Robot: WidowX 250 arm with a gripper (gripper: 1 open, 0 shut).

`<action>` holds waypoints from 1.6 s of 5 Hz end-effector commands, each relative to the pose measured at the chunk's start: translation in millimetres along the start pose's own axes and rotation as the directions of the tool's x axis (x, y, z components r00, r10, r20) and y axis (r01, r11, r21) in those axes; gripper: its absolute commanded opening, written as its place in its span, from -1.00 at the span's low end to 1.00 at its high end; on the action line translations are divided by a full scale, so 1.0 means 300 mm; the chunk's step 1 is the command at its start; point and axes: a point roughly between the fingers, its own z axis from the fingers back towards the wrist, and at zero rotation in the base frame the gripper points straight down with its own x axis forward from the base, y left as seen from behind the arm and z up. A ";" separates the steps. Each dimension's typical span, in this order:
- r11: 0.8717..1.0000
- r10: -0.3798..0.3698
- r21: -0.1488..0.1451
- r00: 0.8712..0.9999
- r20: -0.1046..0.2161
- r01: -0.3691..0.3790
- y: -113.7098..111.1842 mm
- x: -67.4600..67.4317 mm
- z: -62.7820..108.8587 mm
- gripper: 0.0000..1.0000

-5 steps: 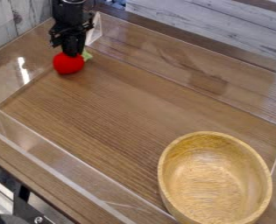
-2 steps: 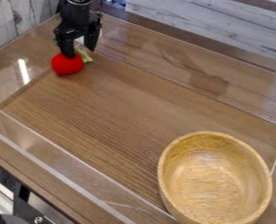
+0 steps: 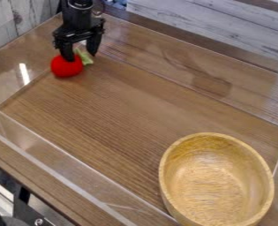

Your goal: Move the red object to the left side of the table

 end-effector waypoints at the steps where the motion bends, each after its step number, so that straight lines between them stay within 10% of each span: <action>1: 1.000 0.001 -0.023 1.000 0.030 0.000 0.048 0.034 0.055 1.00; 4: 0.996 0.080 0.041 0.996 -0.029 -0.079 0.046 0.011 0.049 1.00; 8: 0.996 0.002 0.089 0.995 -0.101 0.007 0.096 0.014 -0.003 1.00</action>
